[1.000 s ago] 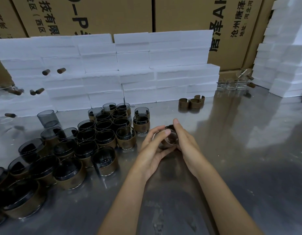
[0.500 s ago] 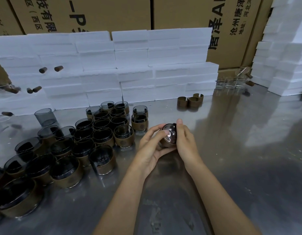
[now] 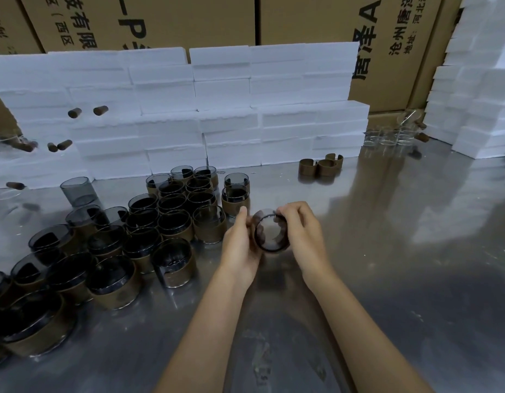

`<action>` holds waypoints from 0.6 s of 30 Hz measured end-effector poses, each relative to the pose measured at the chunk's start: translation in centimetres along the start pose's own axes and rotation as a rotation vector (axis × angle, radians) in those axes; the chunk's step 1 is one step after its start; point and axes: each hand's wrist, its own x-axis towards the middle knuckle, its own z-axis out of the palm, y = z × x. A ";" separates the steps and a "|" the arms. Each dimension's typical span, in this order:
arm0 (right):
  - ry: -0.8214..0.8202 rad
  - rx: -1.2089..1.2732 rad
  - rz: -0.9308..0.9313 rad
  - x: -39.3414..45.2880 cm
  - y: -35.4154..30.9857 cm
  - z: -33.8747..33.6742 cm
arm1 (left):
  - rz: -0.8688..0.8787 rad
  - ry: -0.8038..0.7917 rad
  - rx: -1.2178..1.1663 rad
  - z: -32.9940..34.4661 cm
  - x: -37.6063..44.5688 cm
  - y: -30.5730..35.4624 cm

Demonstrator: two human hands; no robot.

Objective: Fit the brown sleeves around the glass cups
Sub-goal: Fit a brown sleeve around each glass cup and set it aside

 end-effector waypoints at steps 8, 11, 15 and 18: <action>0.032 0.292 0.388 0.3 -0.9 -0.3 | 0.203 0.081 0.268 1.3 -0.6 -1.5; -0.002 0.215 0.352 -0.1 -0.7 -0.1 | 0.215 0.068 0.267 1.4 -1.0 -1.6; -0.035 0.196 0.354 -0.3 -0.7 0.0 | 0.222 0.087 0.295 1.2 -1.0 -1.6; -0.057 0.180 0.359 -0.4 -0.9 -0.1 | 0.216 0.086 0.313 1.3 -1.1 -1.6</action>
